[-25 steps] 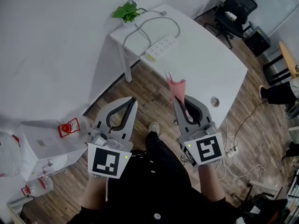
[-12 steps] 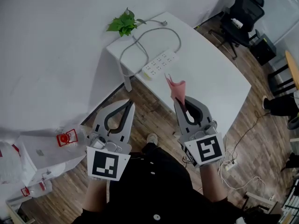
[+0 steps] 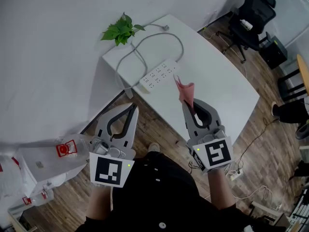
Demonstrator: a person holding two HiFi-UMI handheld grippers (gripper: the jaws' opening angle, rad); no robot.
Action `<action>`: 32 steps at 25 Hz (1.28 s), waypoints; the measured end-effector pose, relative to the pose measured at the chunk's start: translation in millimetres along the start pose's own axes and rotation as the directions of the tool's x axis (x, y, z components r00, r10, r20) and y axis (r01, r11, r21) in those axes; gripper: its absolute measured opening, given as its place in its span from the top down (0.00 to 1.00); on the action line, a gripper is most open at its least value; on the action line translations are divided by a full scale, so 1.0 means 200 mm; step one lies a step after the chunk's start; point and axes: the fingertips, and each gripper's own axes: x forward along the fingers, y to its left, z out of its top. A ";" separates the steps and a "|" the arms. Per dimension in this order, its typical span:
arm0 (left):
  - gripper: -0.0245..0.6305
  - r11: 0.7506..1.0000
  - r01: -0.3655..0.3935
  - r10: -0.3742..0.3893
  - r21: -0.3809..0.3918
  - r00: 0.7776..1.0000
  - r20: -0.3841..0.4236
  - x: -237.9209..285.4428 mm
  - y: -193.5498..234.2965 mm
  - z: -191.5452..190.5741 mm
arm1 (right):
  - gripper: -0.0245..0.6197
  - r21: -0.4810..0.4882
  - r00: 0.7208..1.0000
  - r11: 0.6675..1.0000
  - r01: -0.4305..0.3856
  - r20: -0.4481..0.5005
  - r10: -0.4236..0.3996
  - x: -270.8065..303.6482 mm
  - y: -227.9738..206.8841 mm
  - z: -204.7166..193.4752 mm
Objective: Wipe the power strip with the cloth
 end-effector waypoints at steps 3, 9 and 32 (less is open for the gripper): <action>0.94 1.000 0.008 -0.008 -0.001 1.000 0.001 0.05 -0.01 0.01 | 0.89 0.007 1.000 1.000 0.009 -0.007 -0.009 0.01 -0.05 -0.02; 0.94 1.000 0.019 -0.019 0.014 1.000 0.005 0.15 0.00 0.03 | 0.89 0.028 0.999 0.999 0.028 -0.020 -0.027 0.04 -0.16 -0.06; 0.94 0.998 0.048 -0.049 -0.030 0.998 -0.038 0.34 0.21 -0.13 | 0.89 -0.020 0.980 0.995 0.099 -0.173 -0.101 0.42 -0.38 -0.26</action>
